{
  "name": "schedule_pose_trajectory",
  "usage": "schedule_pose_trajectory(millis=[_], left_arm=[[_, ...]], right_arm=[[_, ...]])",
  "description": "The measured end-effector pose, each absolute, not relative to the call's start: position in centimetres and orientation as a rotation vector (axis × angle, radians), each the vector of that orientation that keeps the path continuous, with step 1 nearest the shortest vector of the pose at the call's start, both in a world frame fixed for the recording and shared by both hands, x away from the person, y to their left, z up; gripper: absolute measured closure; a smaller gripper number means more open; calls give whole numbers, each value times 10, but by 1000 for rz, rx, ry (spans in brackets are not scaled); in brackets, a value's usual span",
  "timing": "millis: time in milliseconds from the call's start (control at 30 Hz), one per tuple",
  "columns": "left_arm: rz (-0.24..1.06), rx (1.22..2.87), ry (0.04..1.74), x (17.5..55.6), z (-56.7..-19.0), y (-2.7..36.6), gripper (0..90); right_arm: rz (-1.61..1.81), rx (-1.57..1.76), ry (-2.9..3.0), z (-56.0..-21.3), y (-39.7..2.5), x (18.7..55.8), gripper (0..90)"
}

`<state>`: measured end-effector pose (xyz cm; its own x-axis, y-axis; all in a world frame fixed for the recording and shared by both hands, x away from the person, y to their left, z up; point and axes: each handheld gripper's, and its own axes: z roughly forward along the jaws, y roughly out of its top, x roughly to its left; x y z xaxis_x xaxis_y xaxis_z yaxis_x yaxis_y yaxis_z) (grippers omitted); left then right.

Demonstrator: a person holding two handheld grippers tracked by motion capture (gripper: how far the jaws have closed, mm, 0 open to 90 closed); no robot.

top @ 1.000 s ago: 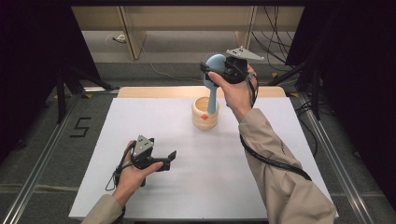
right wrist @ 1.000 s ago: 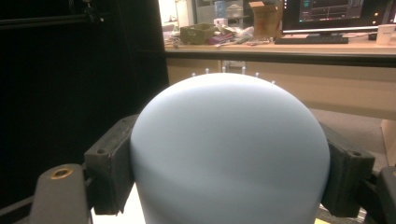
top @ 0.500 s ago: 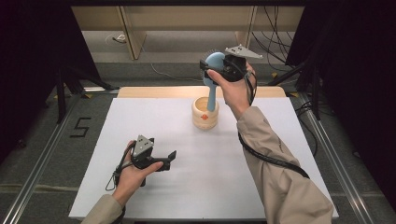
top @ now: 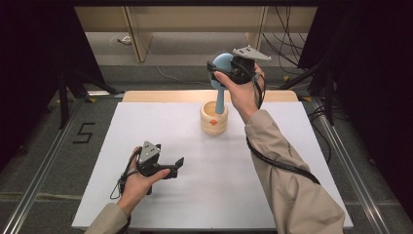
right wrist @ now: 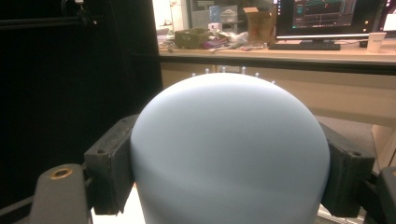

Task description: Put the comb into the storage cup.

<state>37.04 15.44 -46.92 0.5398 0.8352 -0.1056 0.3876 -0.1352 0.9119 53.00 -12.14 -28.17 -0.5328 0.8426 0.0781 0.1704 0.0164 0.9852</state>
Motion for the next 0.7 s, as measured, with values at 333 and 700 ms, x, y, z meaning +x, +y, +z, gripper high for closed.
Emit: schedule_pose_trajectory(millis=[333, 700], left_arm=[[538, 1737, 1027, 371, -469, 154, 3], [538, 1734, 1028, 371, -469, 154, 4]], right_arm=[[1555, 1033, 1739, -284, -120, 532, 211], [1554, 1029, 1744, -286, -118, 534, 211]])
